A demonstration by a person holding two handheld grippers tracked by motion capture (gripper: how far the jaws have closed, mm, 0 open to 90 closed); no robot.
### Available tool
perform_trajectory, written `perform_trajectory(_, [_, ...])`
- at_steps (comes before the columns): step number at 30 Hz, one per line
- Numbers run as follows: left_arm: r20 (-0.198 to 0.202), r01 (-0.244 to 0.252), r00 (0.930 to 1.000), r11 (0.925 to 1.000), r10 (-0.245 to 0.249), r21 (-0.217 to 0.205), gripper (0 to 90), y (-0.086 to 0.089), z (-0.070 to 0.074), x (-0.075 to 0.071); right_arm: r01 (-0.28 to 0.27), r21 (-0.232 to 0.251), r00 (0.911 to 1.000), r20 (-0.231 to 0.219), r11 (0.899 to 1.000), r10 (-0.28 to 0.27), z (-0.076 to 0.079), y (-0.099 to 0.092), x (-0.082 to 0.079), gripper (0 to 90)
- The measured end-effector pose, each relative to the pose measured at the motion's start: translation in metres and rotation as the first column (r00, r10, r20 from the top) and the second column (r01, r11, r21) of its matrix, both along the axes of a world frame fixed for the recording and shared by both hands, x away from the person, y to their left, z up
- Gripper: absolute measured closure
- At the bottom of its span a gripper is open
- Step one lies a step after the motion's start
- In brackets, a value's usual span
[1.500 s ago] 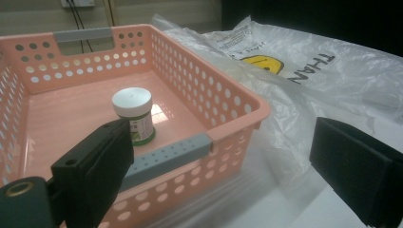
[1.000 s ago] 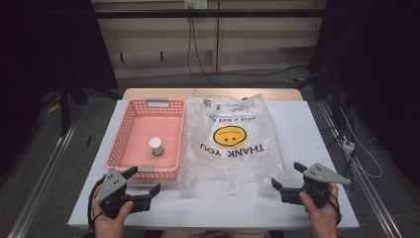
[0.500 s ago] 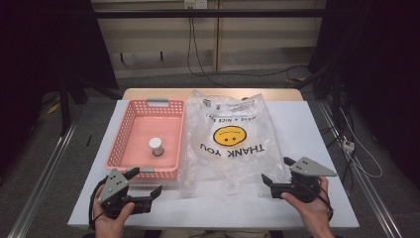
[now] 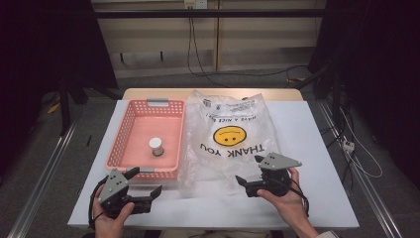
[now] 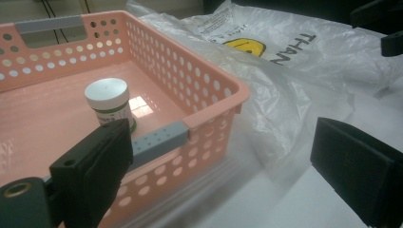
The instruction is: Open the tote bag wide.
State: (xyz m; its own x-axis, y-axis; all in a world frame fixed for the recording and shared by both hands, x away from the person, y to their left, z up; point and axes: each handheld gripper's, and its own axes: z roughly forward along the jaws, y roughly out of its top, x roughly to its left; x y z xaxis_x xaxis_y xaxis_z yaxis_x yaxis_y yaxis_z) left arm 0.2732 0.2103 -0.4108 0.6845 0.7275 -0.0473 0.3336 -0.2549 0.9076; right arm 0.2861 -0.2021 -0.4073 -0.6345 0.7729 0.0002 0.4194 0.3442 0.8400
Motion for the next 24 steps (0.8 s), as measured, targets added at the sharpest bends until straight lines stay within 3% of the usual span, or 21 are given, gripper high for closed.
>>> perform_trajectory(5, [0.003,-0.004,1.0,1.0,0.004,0.004,6.6,0.0,0.0,-0.001,-0.038,-0.021,0.9966,-0.075,0.999,0.036,-0.004,0.012,0.01,12.9])
perform_trajectory(8, [0.005,-0.003,1.0,0.9998,0.003,0.017,6.6,-0.001,0.0,-0.001,-0.057,-0.032,0.9948,-0.087,0.998,0.054,-0.004,0.016,0.014,12.9])
perform_trajectory(10, [0.001,0.01,1.0,0.9995,-0.01,0.03,6.6,-0.002,-0.001,-0.001,-0.061,-0.072,0.993,-0.105,0.996,0.053,-0.006,0.026,0.023,11.6])
perform_trajectory(18, [-0.006,0.013,0.9999,0.9997,-0.013,0.023,6.6,-0.001,-0.002,-0.001,-0.108,-0.115,0.9748,-0.207,0.987,0.083,-0.03,0.034,0.034,20.6])
perform_trajectory(24, [-0.009,0.02,0.9998,0.9994,-0.02,0.026,6.6,-0.001,-0.002,-0.001,-0.142,-0.16,0.9646,-0.244,0.977,0.1,-0.042,0.039,0.034,21.2])
